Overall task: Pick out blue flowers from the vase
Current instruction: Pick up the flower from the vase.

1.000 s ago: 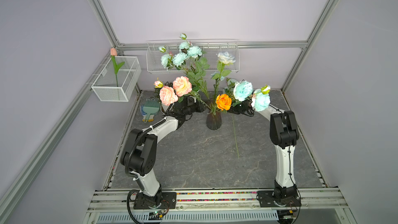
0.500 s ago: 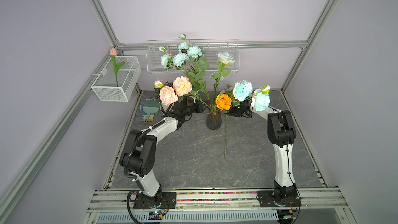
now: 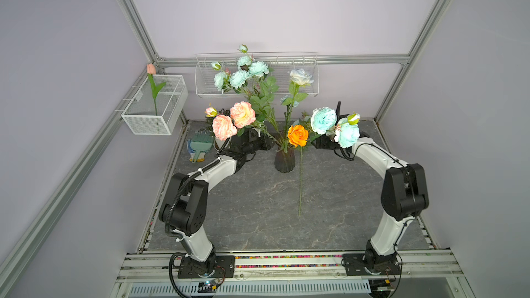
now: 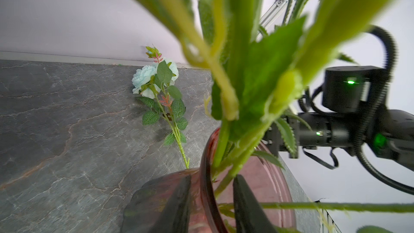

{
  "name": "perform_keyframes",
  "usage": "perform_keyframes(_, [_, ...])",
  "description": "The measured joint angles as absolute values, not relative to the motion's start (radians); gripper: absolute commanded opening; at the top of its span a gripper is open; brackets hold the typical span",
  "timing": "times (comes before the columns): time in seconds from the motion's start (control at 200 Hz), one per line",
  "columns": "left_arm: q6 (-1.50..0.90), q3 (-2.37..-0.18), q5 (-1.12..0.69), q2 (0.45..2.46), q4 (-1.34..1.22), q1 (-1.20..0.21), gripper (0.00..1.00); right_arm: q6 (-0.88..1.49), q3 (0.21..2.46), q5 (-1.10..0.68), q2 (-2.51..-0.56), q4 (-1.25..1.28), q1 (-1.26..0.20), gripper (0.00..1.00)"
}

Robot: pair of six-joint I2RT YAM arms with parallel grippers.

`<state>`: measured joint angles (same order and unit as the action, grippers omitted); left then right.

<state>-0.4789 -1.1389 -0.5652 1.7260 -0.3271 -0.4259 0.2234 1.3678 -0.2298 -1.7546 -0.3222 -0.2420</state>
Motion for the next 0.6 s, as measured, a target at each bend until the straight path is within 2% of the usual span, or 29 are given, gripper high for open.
perform_keyframes(0.34, [-0.479,-1.139,-0.566,1.727,-0.328,-0.426,0.35,0.216,0.834,-0.239,-1.284,0.027,-0.265,0.58])
perform_keyframes(0.6, [-0.494,-1.139,-0.577,1.739,-0.353,-0.426,0.34,0.221,0.76,-0.221,-1.177,0.19,-0.365,0.57])
